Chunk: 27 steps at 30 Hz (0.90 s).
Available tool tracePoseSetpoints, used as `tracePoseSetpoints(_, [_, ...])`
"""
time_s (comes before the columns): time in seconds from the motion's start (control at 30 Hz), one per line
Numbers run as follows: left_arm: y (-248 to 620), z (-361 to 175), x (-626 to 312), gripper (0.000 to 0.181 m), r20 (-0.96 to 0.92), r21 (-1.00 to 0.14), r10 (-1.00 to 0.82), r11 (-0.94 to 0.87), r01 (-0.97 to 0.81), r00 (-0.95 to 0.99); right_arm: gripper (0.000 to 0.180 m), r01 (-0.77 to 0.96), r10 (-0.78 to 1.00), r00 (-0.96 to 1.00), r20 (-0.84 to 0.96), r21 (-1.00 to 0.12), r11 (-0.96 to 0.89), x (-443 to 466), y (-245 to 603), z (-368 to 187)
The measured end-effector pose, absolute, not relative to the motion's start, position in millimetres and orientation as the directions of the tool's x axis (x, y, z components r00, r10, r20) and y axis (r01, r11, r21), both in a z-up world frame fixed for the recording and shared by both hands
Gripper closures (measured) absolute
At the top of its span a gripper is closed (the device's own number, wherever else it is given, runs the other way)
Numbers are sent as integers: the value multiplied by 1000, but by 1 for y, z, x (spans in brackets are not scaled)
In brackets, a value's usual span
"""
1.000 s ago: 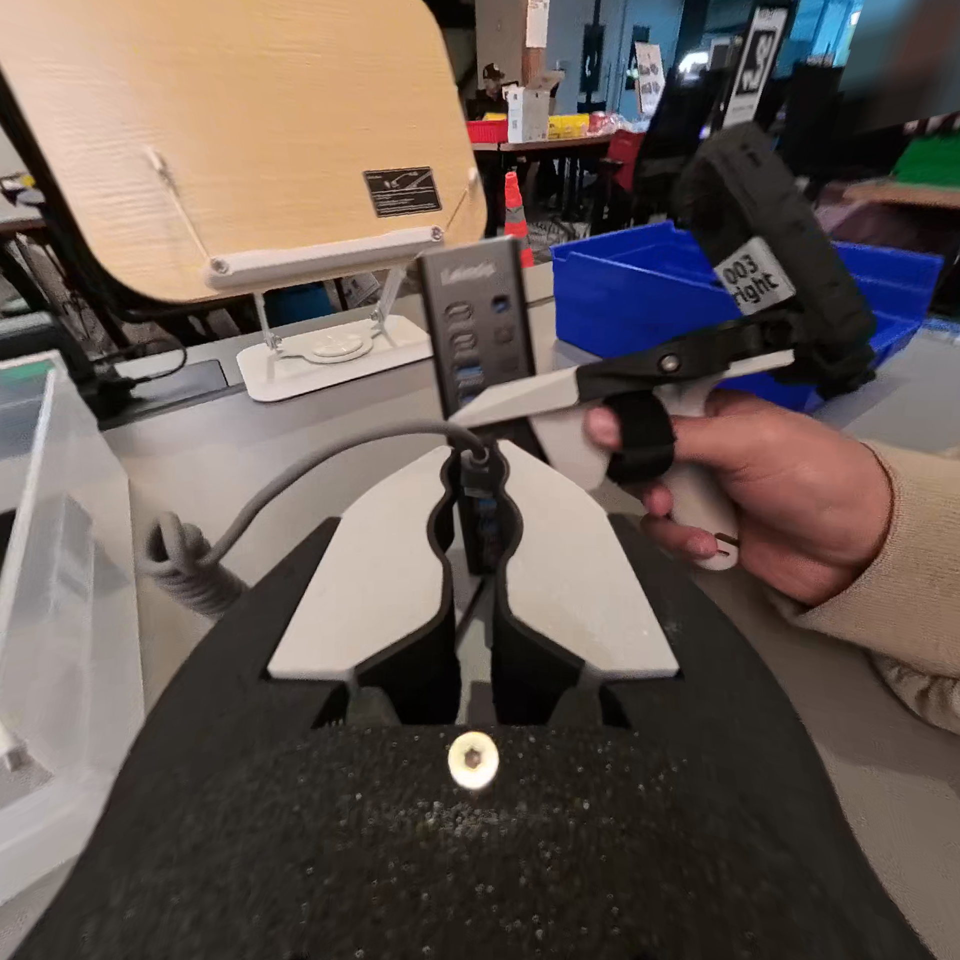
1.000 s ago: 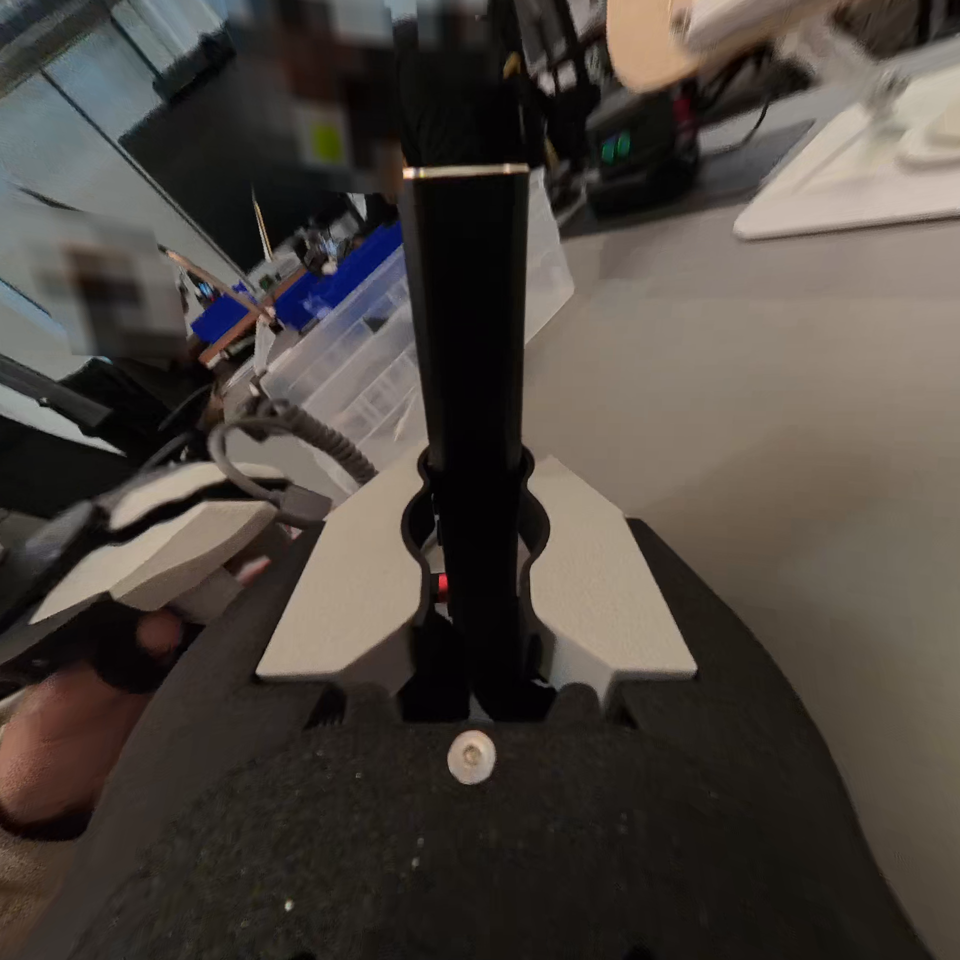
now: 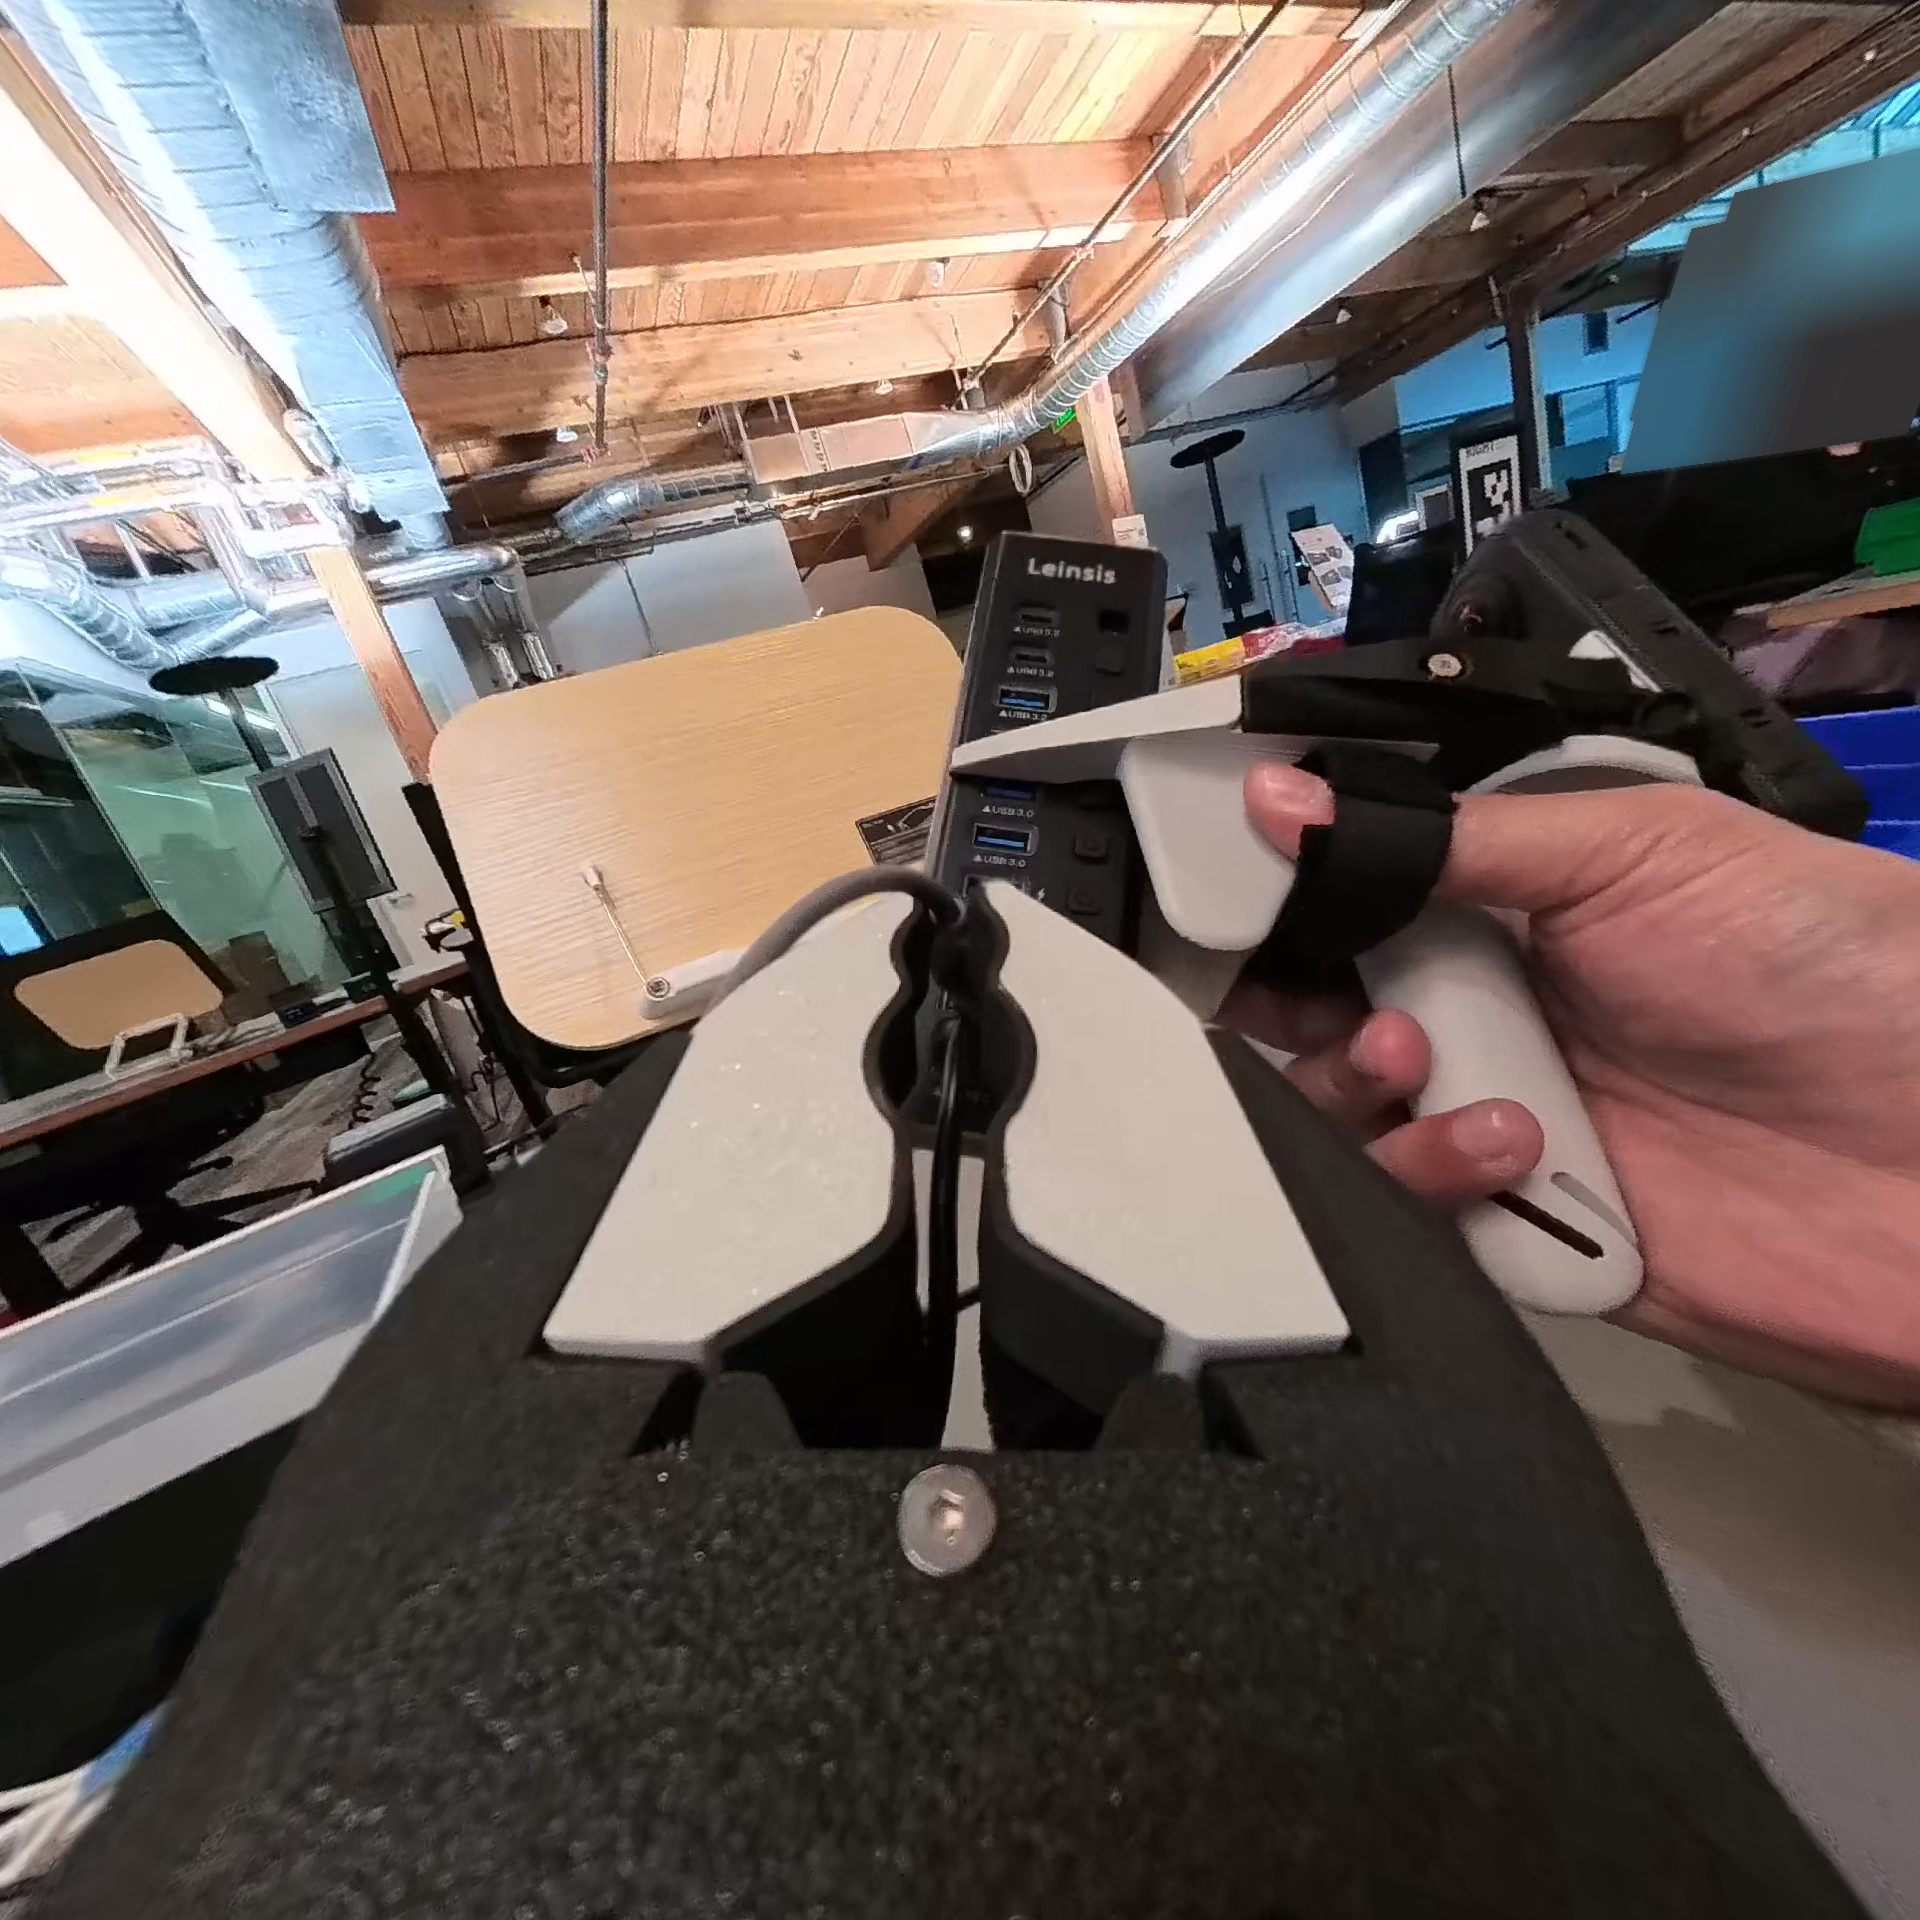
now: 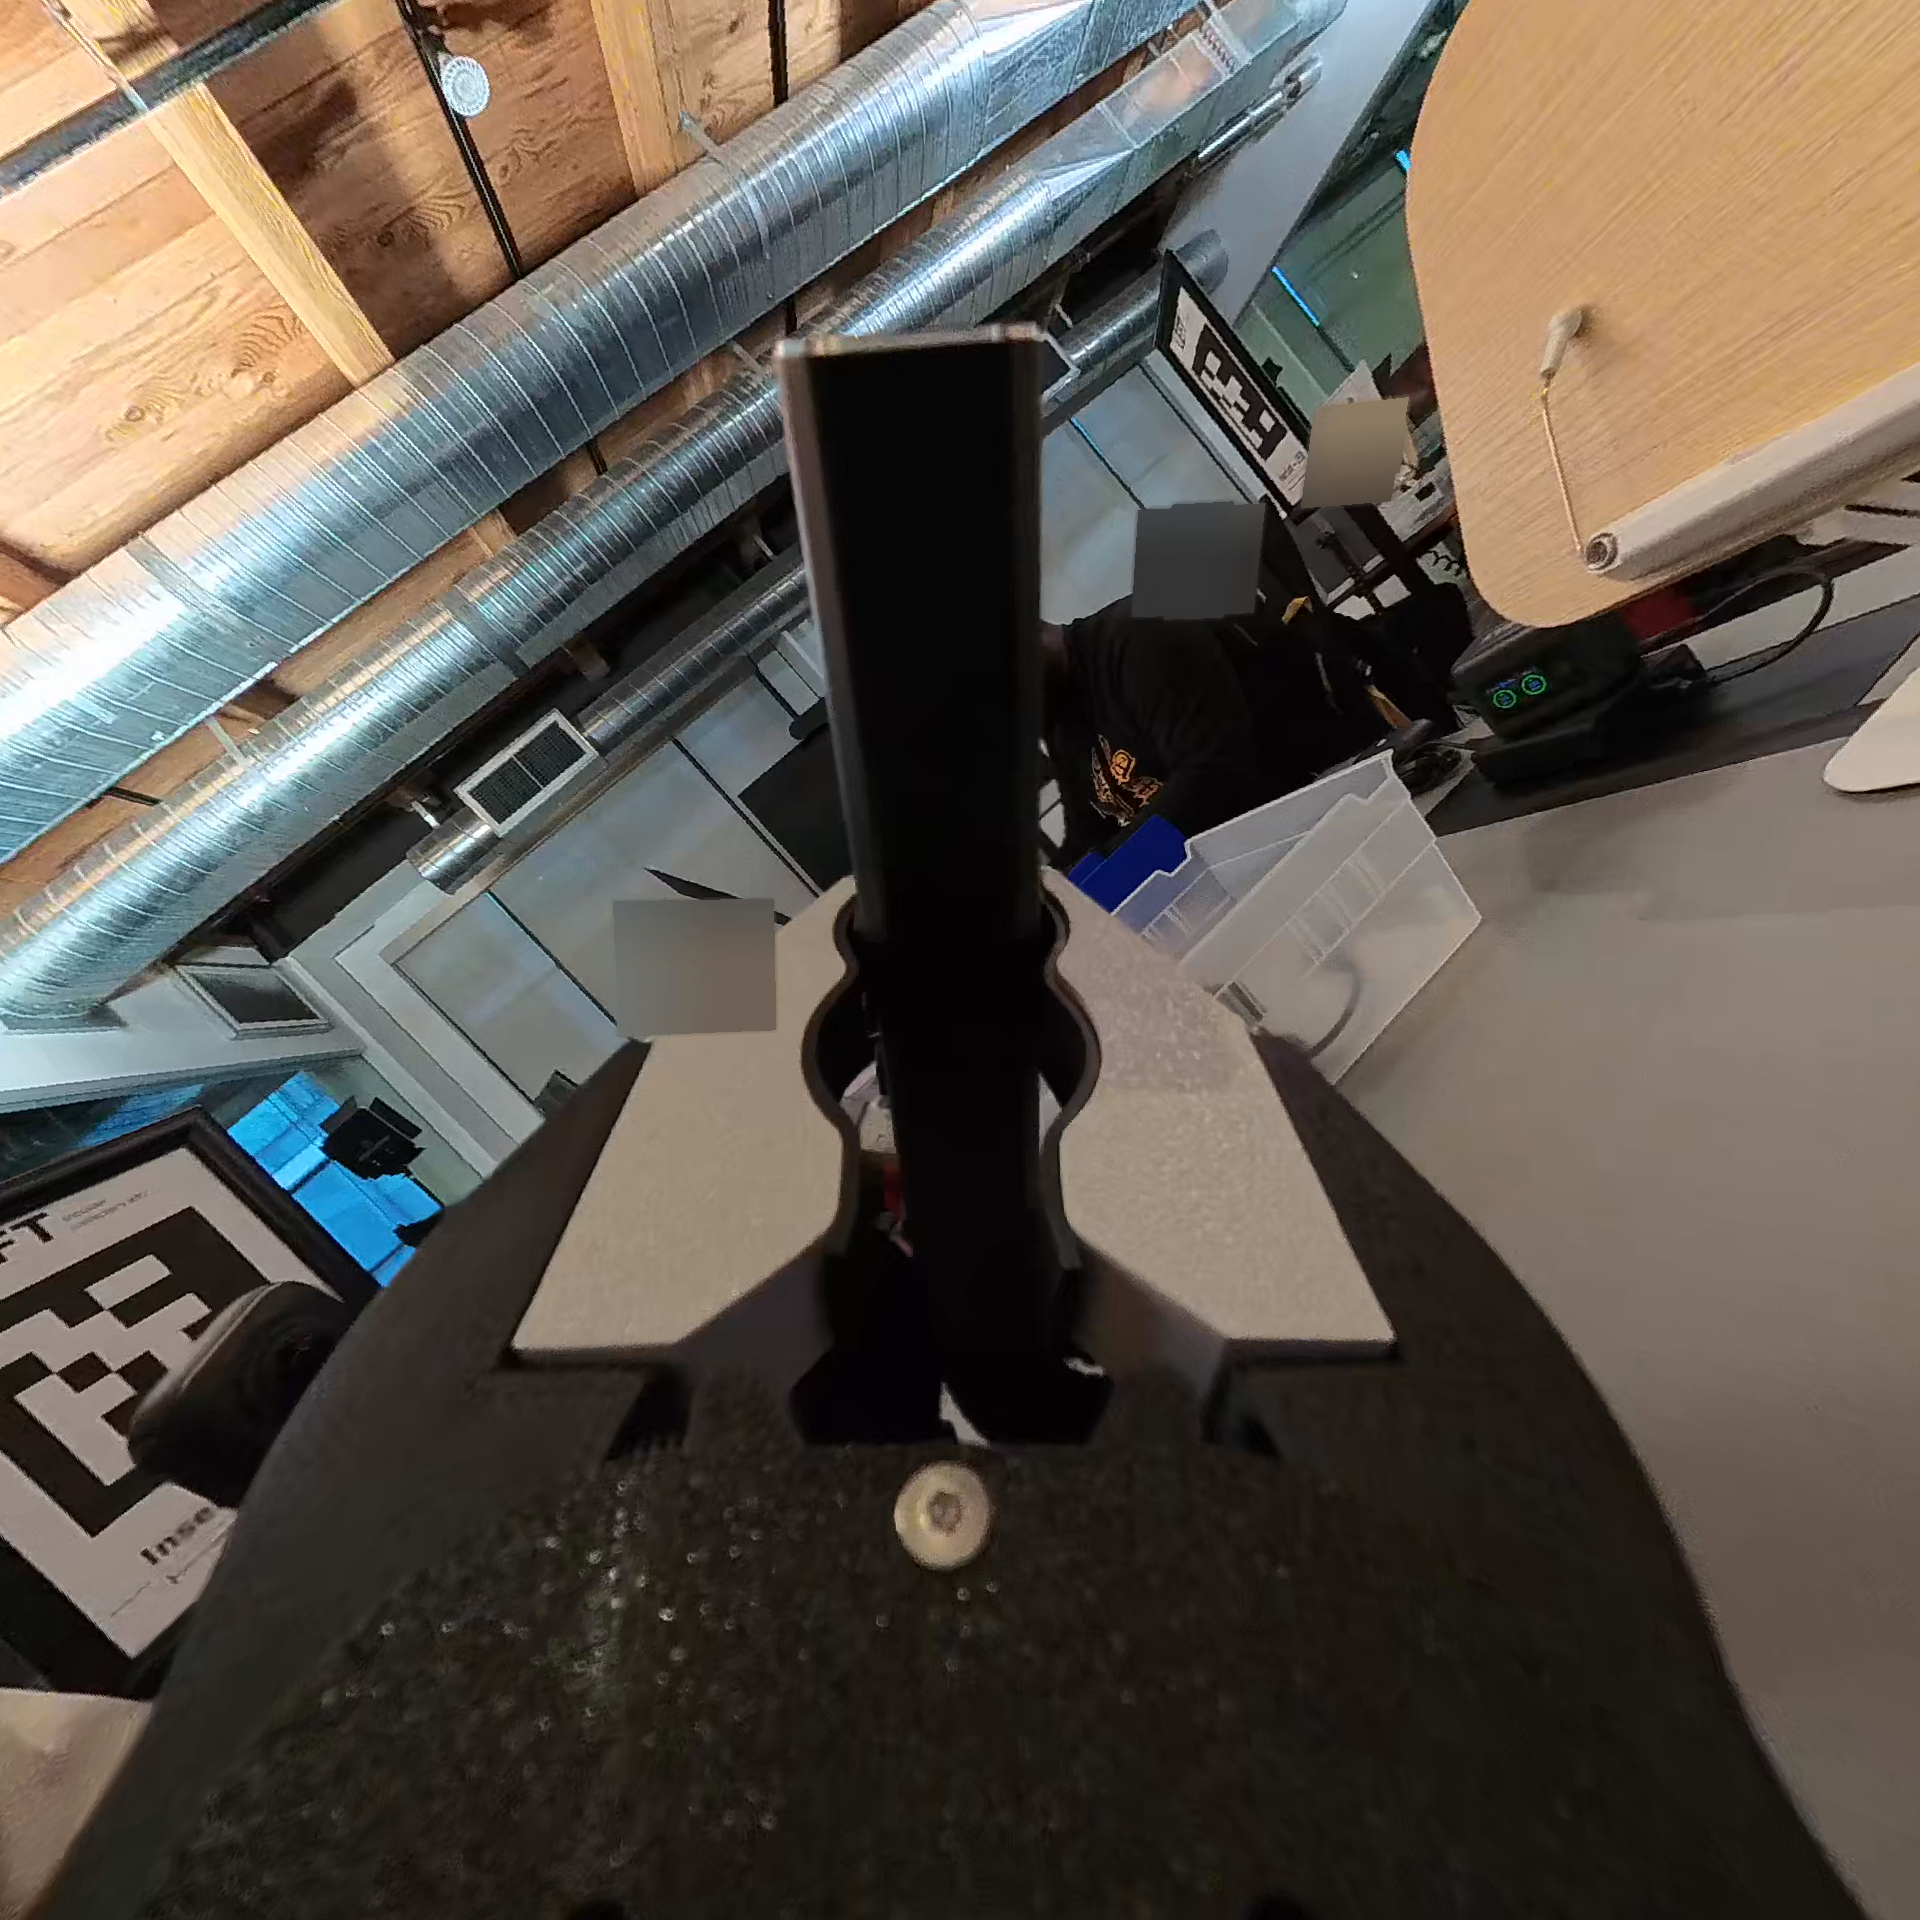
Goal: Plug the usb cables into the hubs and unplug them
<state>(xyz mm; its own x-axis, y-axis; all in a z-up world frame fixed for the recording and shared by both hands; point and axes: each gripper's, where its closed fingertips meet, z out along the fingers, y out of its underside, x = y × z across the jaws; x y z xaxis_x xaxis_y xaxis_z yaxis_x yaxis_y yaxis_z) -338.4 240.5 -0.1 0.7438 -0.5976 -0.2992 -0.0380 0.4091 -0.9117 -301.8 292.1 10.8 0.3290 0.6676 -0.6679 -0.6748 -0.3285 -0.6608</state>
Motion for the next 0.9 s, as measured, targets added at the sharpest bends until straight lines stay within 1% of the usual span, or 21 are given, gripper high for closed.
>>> tracePoseSetpoints(0.13, [244, -3, -338, 174, -389, -884, -541, 448, -136, 746, 153, -686, 648, 314, -694, -638, -350, -303, 294, 8])
tracePoseSetpoints(0.23, [245, -8, -335, 174, -418, -878, -516, 440, -188, 748, 153, -691, 626, 312, -714, -623, -366, -302, 296, 4])
tracePoseSetpoints(0.43, [248, -13, -337, 174, -345, -911, -550, 391, -131, 761, 152, -689, 613, 281, -738, -600, -407, -304, 297, 0])
tracePoseSetpoints(0.5, [247, -8, -340, 174, -273, -925, -586, 377, -42, 763, 151, -713, 602, 217, -768, -546, -439, -306, 295, 1])
tracePoseSetpoints(0.53, [245, -6, -341, 174, -272, -922, -590, 386, -30, 760, 151, -729, 591, 173, -788, -505, -461, -307, 295, 1])
tracePoseSetpoints(0.57, [245, -6, -341, 174, -310, -909, -570, 413, -61, 761, 151, -739, 575, 123, -809, -461, -491, -308, 296, 0])
tracePoseSetpoints(0.6, [244, -5, -340, 174, -366, -889, -543, 445, -110, 756, 151, -740, 564, 103, -819, -442, -507, -309, 296, -2])
tracePoseSetpoints(0.67, [244, -10, -337, 174, -450, -857, -516, 479, -190, 729, 151, -736, 561, 121, -819, -453, -503, -308, 298, -7])
tracePoseSetpoints(0.73, [250, -24, -335, 174, -465, -864, -550, 451, -222, 694, 151, -721, 510, 152, -847, -447, -529, -305, 303, -20])
tracePoseSetpoints(0.83, [260, -61, -326, 174, -398, -917, -675, 316, -245, 621, 152, -695, 383, 311, -870, -483, -532, -292, 309, -59])
tracePoseSetpoints(0.9, [261, -85, -318, 174, -333, -941, -741, 217, -260, 584, 152, -694, 314, 381, -870, -493, -524, -282, 308, -85])
